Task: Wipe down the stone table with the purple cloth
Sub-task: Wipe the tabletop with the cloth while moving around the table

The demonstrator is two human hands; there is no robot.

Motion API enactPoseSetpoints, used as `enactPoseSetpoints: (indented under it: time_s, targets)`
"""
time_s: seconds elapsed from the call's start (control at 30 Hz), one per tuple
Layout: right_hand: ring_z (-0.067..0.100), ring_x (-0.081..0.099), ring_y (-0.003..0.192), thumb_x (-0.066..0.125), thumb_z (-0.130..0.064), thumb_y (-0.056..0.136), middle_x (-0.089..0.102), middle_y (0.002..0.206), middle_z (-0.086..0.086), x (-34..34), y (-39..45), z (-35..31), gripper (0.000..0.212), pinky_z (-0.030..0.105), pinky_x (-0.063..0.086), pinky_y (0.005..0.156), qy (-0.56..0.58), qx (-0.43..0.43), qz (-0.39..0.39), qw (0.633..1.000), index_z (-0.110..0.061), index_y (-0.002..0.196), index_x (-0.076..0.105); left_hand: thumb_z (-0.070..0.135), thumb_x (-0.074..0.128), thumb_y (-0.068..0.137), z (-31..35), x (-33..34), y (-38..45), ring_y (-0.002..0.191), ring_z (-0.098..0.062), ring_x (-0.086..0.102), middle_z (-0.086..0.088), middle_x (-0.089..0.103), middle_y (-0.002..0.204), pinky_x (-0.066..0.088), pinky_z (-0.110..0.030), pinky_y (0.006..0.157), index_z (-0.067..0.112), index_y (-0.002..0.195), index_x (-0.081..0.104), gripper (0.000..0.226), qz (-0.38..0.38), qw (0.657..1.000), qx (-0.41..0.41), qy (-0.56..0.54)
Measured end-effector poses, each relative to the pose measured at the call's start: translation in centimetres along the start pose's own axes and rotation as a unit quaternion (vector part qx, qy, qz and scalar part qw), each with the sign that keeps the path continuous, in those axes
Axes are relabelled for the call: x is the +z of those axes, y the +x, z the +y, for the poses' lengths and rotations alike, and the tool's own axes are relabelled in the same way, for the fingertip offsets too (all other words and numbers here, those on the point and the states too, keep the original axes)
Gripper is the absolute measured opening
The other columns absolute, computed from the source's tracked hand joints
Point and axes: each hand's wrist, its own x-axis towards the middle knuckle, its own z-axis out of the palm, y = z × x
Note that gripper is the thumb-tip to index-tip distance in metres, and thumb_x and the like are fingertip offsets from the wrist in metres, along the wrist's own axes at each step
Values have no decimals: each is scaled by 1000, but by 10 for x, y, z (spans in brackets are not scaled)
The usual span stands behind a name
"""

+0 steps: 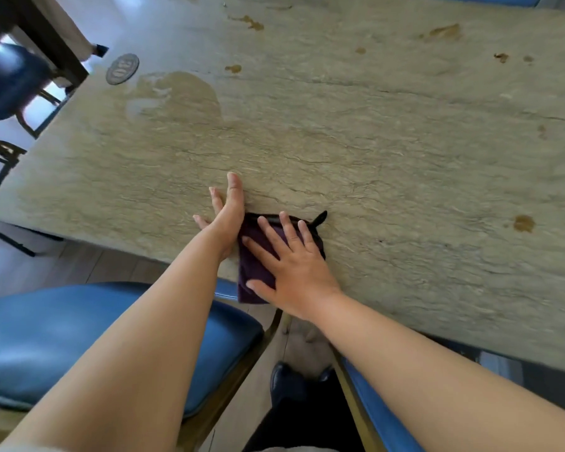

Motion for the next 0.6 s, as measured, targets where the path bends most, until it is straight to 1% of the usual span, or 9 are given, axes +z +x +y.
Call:
enactPoseSetpoints:
  time_s: [0.03,0.1,0.17,0.23,0.3,0.37,0.43,0.5,0.6]
  targets:
    - [30,-25,143,19,-69,89,-15,160,-3,0,-11,13,70,50,-11,117,-2,-17,-1,1000,-42,150,-2,76,2,87,10,1,-5,148,-14,-15,10,-5,162,-23,-52,112,31,154,6,81,-50,999,-14,10]
    - [25,-23,145,21,-70,88,-15,160,-8,-1,-35,45,69,48,-11,117,-4,-12,-2,1000,-46,149,-2,70,2,90,12,15,-9,146,-14,-23,16,-15,160,-22,-59,110,40,152,-4,69,-36,994,-18,104]
    - [23,-19,146,18,-71,88,-13,160,-10,0,-57,83,66,47,-8,118,-3,48,4,999,-49,148,-2,72,1,88,12,32,-20,144,-16,-28,18,-23,157,-20,-65,108,48,148,-10,65,-30,984,25,175]
    - [26,-7,148,11,-72,87,-4,161,-8,1,-79,122,66,48,0,119,-14,159,21,987,-48,148,3,71,3,89,22,56,-36,144,-14,-28,19,-24,156,-21,-65,108,51,147,-10,63,-57,968,116,216]
    - [30,3,148,7,-74,84,3,161,-5,1,-100,152,71,50,4,119,-7,293,34,955,-45,149,8,69,3,91,29,80,-56,143,-13,-29,19,-22,157,-21,-63,109,52,147,-10,60,-105,939,205,258]
    - [31,-1,148,9,-72,85,-1,162,-2,2,-109,155,71,51,1,118,15,414,25,910,-42,150,4,68,1,91,31,96,-66,142,-19,-34,17,-25,157,-20,-62,109,56,145,-10,57,-122,913,241,304]
    - [35,-10,146,13,-68,89,-9,161,2,5,-103,135,71,55,-3,117,38,487,13,872,-37,151,-2,66,0,92,30,101,-66,141,-22,-36,16,-27,156,-20,-63,109,57,144,-11,54,-107,906,243,331]
    - [40,-12,145,12,-66,90,-12,161,6,6,-97,105,71,58,-8,115,33,465,19,885,-35,151,-4,62,-1,94,29,102,-66,141,-21,-35,17,-26,156,-20,-62,109,58,144,-11,51,-101,907,235,334]
    - [42,-19,143,5,-67,85,-20,158,6,8,-104,74,73,60,-12,113,10,292,-7,956,-35,149,-9,59,-3,94,30,101,-68,141,-19,-34,18,-26,156,-19,-61,111,58,143,-11,50,-97,909,242,324]
